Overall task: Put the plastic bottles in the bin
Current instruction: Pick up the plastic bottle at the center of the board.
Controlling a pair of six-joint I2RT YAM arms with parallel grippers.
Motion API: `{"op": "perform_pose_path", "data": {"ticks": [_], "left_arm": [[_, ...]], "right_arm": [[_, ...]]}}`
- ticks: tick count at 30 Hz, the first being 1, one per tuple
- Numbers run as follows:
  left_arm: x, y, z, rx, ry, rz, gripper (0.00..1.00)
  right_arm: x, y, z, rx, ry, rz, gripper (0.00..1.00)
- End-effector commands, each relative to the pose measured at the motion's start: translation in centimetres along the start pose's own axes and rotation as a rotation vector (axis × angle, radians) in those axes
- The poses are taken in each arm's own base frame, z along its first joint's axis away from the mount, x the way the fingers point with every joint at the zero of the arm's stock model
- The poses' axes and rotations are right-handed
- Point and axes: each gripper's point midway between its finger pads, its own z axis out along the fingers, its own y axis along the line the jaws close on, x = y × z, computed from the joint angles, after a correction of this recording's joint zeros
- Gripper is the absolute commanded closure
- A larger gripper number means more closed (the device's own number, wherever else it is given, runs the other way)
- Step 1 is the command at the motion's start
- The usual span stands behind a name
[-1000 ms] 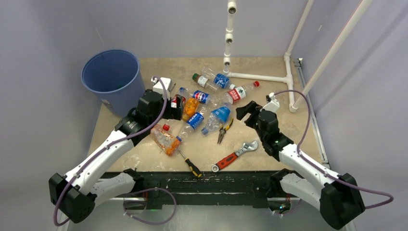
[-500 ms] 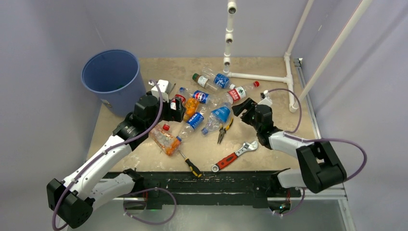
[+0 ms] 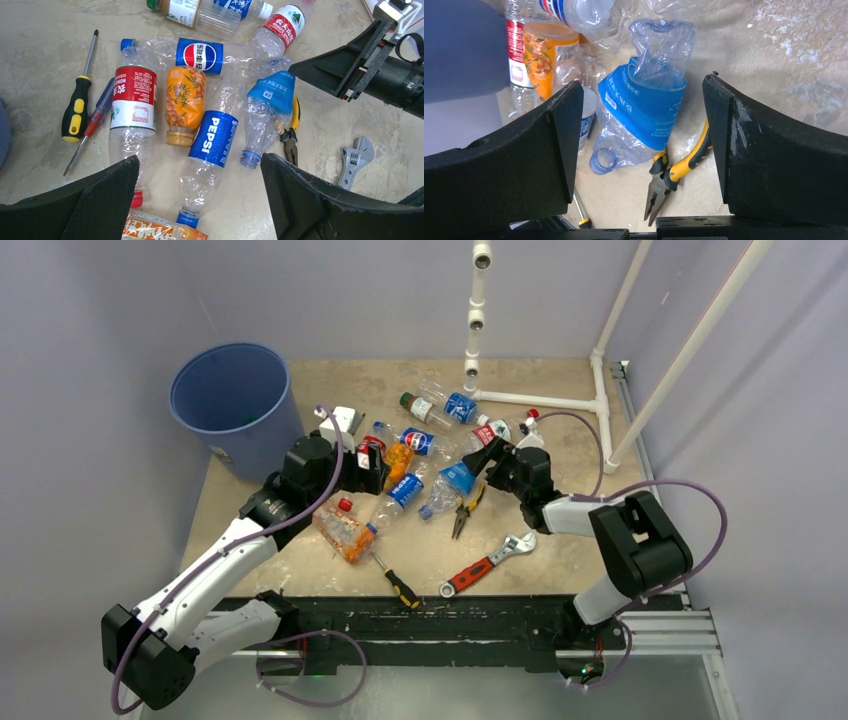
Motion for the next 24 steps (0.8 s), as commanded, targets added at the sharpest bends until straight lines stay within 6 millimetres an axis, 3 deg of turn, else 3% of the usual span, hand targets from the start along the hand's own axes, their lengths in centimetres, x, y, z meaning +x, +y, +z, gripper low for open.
{"op": "perform_pose_path", "data": {"ticks": [1, 15, 19, 24], "left_arm": [[-0.6, -0.1, 0.0, 0.007, -0.026, -0.016, 0.10], [-0.5, -0.1, 0.0, 0.007, -0.024, -0.014, 0.10], [-0.6, -0.2, -0.1, 0.009, -0.027, -0.014, 0.10], [-0.7, -0.3, -0.2, 0.015, -0.030, -0.015, 0.10]], "right_arm": [[-0.5, 0.5, 1.6, -0.006, -0.003, -0.025, 0.15], [1.4, 1.3, 3.8, -0.032, 0.057, -0.008, 0.28], [1.9, 1.4, 4.0, -0.042, 0.069, 0.004, 0.36], [1.1, 1.8, 3.0, -0.047, 0.042, 0.001, 0.49]]}}
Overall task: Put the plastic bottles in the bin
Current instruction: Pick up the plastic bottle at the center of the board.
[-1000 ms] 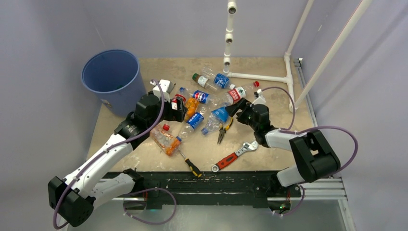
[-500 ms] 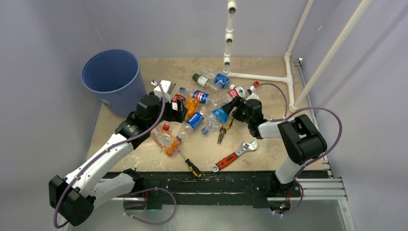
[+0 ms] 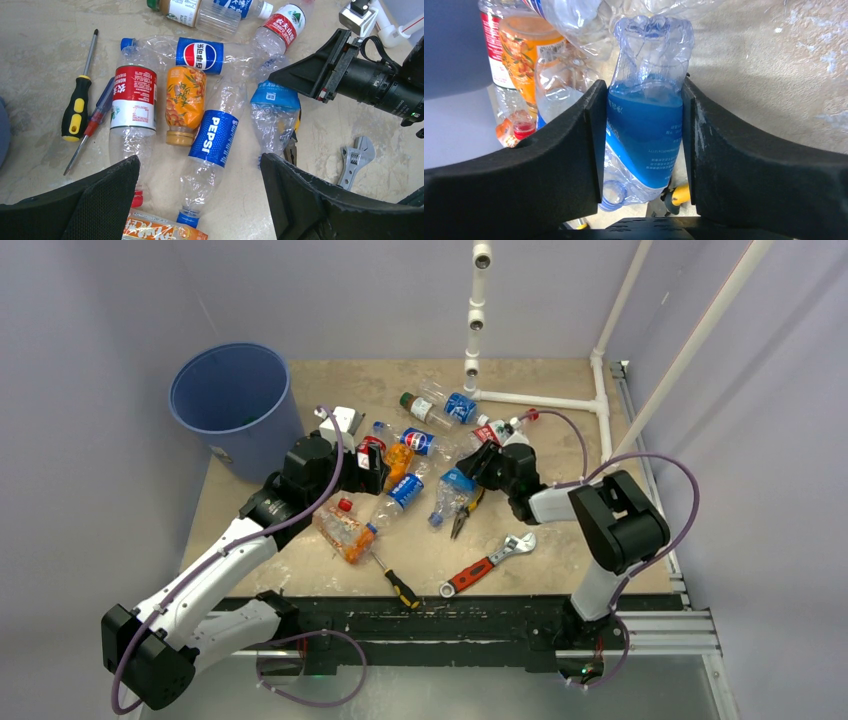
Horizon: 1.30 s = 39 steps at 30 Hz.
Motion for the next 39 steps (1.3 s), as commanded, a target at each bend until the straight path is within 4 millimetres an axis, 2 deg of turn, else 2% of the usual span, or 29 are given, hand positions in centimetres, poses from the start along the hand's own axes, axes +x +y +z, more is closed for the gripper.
{"op": "perform_pose_path", "data": {"ticks": [1, 5, 8, 10, 13, 15, 18, 22, 25, 28, 31, 34, 39], "left_arm": [[-0.8, -0.3, -0.2, 0.017, -0.033, -0.016, 0.10], [-0.9, -0.4, -0.3, 0.019, -0.037, -0.017, 0.11], [-1.3, -0.3, -0.5, 0.013, -0.055, -0.020, 0.11], [-1.7, -0.3, -0.8, 0.015, -0.074, -0.022, 0.11], [-2.7, -1.2, -1.4, 0.071, -0.125, -0.027, 0.10], [-3.6, -2.9, -2.2, 0.169, -0.171, -0.026, 0.07], [-5.3, -6.9, -4.4, 0.406, -0.271, -0.024, 0.01], [-6.8, -10.5, -8.2, 0.677, -0.424, -0.102, 0.01], [-8.0, -11.7, -11.0, 0.822, -0.552, -0.183, 0.01], [-8.8, -12.6, -13.1, 0.960, -0.645, -0.275, 0.01], [-8.8, -14.1, -12.8, 1.068, -0.596, -0.343, 0.01], [-8.2, -16.8, -12.4, 1.168, -0.518, -0.360, 0.01], [-6.4, -21.3, -11.4, 1.185, -0.441, -0.235, 0.01]], "right_arm": [[-2.0, 2.5, -1.0, -0.066, -0.057, -0.007, 0.51], [-3.2, 3.8, -3.2, -0.098, -0.091, -0.020, 0.56], [-4.2, 5.0, -5.7, -0.137, -0.128, -0.035, 0.59], [-4.8, 6.6, -8.0, -0.205, -0.154, -0.058, 0.60], [-6.0, 10.2, -12.8, -0.394, -0.234, -0.120, 0.61], [-6.5, 12.2, -16.0, -0.511, -0.280, -0.151, 0.61], [-6.8, 15.0, -20.6, -0.687, -0.336, -0.185, 0.61], [-7.6, 16.9, -26.3, -0.882, -0.465, -0.136, 0.63], [-8.5, 17.4, -29.5, -1.005, -0.558, -0.050, 0.66], [-9.3, 18.1, -31.2, -1.096, -0.602, 0.004, 0.69], [-9.5, 19.1, -31.6, -1.162, -0.596, 0.028, 0.73], [-9.6, 20.0, -31.7, -1.210, -0.588, 0.045, 0.74], [-9.6, 21.1, -31.8, -1.228, -0.585, 0.038, 0.75]]}}
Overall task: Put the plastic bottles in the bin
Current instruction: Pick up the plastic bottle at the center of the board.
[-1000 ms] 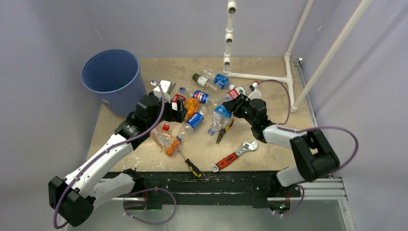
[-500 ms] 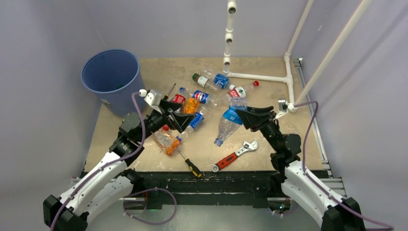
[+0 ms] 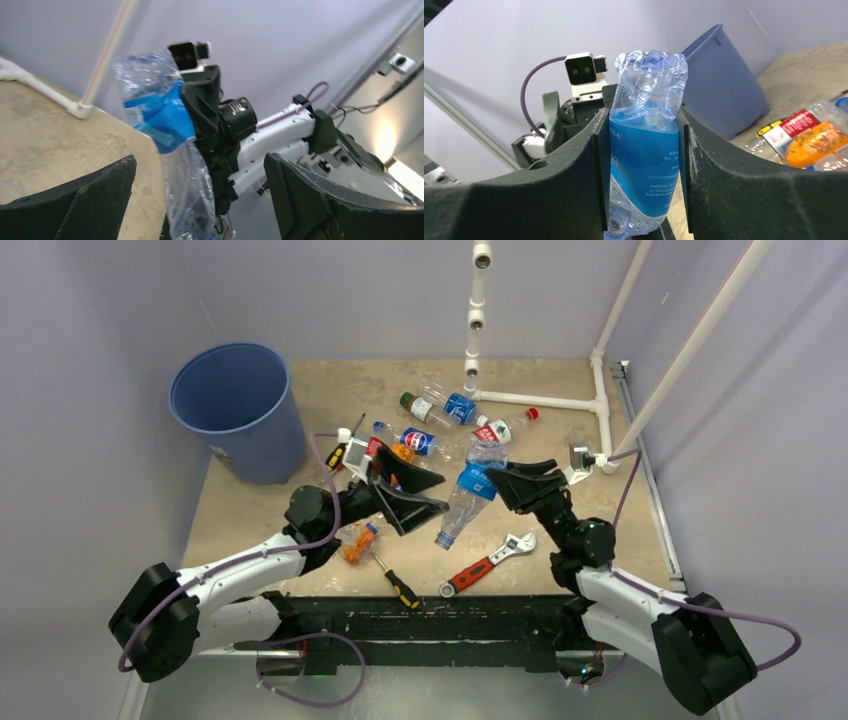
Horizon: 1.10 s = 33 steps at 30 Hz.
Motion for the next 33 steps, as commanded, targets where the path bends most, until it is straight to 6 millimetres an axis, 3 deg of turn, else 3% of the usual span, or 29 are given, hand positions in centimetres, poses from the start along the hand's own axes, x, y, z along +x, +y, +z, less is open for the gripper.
{"op": "perform_pose_path", "data": {"ticks": [1, 9, 14, 19, 28, 31, 33], "left_arm": [[-0.2, -5.1, 2.5, 0.154, 0.012, 0.121, 0.01], [3.0, -2.5, 3.4, 0.037, 0.133, 0.144, 0.02], [4.5, -1.5, 4.1, 0.007, 0.199, 0.148, 0.27], [5.3, -1.5, 4.4, 0.005, 0.242, 0.176, 0.43], [5.5, -2.1, 4.5, 0.034, 0.263, 0.200, 0.81], [5.5, -2.2, 4.5, 0.036, 0.271, 0.215, 0.92], [5.3, -2.2, 4.5, 0.031, 0.276, 0.237, 0.98]], "right_arm": [[-3.4, 6.3, 1.2, -0.227, -0.122, -0.046, 0.75], [-3.3, 6.4, 1.1, -0.201, -0.101, -0.102, 0.75], [-3.1, 6.3, 1.2, -0.178, -0.076, -0.146, 0.75], [-2.9, 5.7, 1.4, -0.134, -0.049, -0.199, 0.74], [-2.2, 5.2, 1.5, -0.099, 0.016, -0.254, 0.71], [-1.8, 5.4, 1.6, -0.097, 0.058, -0.275, 0.62], [-1.3, 5.5, 1.9, -0.092, 0.112, -0.296, 0.44]]}}
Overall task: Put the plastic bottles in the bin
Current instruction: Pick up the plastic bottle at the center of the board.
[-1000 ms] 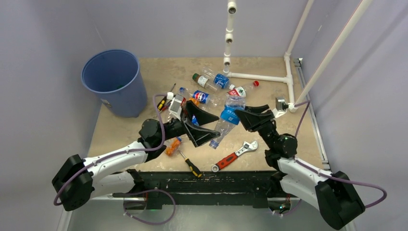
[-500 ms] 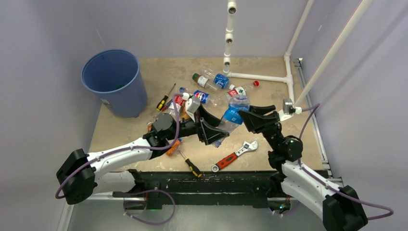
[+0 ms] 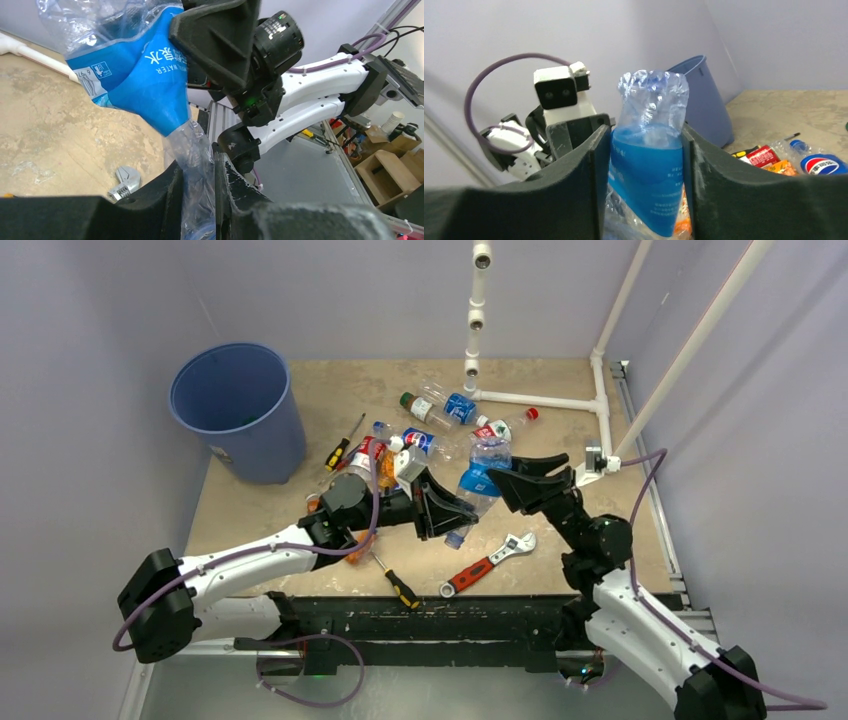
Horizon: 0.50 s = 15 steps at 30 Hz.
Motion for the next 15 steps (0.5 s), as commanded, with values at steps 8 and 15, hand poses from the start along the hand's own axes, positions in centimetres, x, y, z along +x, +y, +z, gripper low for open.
{"op": "perform_pose_path", "data": {"ticks": [8, 15], "left_arm": [[-5.4, 2.6, -2.0, -0.249, 0.059, 0.382, 1.00], [-8.7, 8.1, -7.3, -0.631, 0.242, 0.819, 1.00]], "right_arm": [[-1.7, 1.8, 1.6, 0.080, 0.230, -0.256, 0.05], [-5.7, 2.6, 0.8, 0.206, 0.166, -0.312, 0.04]]}}
